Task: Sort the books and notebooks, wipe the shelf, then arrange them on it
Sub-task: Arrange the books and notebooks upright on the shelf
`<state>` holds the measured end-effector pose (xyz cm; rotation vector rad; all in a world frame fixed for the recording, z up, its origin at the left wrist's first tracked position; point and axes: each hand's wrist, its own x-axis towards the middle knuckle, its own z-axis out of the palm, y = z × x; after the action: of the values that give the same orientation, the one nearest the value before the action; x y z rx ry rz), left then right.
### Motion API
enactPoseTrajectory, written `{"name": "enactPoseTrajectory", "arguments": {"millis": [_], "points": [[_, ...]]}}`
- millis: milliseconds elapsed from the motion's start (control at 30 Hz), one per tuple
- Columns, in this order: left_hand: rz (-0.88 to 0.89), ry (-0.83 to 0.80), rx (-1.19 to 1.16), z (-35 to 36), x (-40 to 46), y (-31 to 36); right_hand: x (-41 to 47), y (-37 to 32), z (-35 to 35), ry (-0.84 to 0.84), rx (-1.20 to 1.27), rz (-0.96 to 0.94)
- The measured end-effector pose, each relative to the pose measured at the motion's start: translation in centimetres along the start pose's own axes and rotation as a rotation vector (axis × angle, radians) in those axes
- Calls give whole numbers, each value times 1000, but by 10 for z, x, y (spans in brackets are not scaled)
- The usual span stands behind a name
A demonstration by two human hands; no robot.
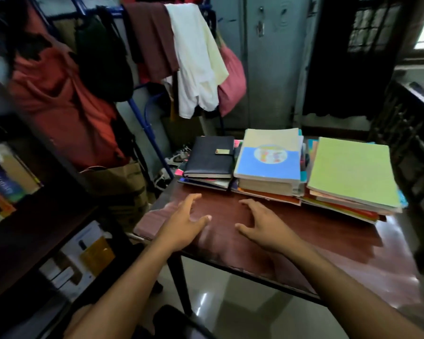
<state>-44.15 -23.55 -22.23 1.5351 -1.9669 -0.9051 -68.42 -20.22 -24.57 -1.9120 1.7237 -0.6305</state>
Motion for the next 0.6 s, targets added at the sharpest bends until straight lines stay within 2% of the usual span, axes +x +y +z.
{"name": "enactPoseTrajectory", "arguments": {"millis": [67, 133, 233, 300, 400, 500, 600], "points": [[-96, 85, -92, -13, 11, -20, 34, -18, 16, -32, 69, 42], [-154, 149, -172, -23, 15, -29, 60, -31, 30, 28, 239, 142], [-192, 199, -205, -38, 32, -46, 95, -42, 55, 222, 835, 275], [-199, 246, -224, -41, 46, -54, 104, -46, 66, 344, 1065, 334], [-216, 286, -258, -44, 80, -61, 114, -49, 80, 441, 1154, 397], [-215, 295, -322, -40, 119, -55, 112, -55, 88, 465, 1155, 400], [-228, 228, -408, -37, 158, -48, 113, -62, 91, 481, 1233, 368]]}}
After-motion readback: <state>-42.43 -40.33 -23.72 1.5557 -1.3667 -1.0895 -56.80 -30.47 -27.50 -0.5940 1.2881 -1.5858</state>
